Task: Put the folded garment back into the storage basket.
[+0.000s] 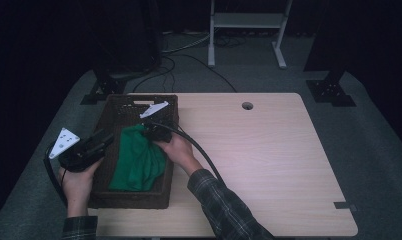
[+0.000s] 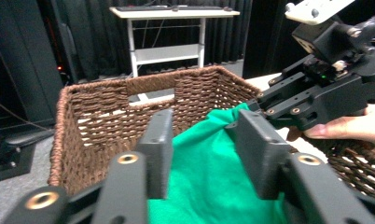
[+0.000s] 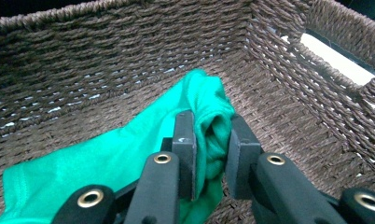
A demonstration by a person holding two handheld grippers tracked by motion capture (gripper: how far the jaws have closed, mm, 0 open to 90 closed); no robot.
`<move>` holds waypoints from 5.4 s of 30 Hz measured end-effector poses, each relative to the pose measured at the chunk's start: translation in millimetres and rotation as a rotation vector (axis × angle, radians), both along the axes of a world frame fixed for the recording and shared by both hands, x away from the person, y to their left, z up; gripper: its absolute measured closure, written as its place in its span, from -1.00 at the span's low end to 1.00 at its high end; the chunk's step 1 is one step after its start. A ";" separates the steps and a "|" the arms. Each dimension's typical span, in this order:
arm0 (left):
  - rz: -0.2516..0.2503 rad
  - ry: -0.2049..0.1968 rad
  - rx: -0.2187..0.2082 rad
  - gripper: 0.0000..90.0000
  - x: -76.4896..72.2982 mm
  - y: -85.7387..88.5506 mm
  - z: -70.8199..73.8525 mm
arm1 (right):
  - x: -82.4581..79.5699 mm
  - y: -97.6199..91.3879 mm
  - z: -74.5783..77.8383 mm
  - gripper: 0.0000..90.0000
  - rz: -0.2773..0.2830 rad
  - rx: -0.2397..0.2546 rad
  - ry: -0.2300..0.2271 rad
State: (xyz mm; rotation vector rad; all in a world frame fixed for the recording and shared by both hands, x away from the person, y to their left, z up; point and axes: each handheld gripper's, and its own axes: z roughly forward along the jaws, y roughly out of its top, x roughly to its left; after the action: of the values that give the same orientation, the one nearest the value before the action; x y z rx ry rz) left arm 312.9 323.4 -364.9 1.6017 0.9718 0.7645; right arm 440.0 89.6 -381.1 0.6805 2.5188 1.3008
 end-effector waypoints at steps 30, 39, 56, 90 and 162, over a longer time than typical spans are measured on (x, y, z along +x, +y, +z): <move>0.030 0.044 0.013 -0.59 7.2 -1.1 -2.0 | 10.5 -34.4 18.1 -0.89 -0.048 0.071 0.101; 0.057 0.042 0.020 -0.90 9.1 -1.8 -2.0 | -6.9 -76.1 36.2 -0.94 -0.052 0.047 0.074; 0.062 0.054 0.050 -0.96 11.6 -4.8 -2.9 | -45.6 -224.3 35.8 -0.94 -0.187 0.071 0.066; 0.077 0.052 0.060 -0.96 13.0 -5.2 -4.4 | -135.9 -401.4 -31.1 -0.95 -0.444 0.032 0.074; -0.365 -0.090 -0.044 -0.96 -16.3 -273.7 25.0 | -175.5 -458.8 -107.7 -0.97 -0.540 -0.109 0.108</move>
State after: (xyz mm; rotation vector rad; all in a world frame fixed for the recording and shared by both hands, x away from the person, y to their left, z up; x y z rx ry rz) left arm 296.6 49.7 -339.8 1.6305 0.6031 0.5526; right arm 264.6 -369.2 -488.9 1.3160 2.2247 0.9471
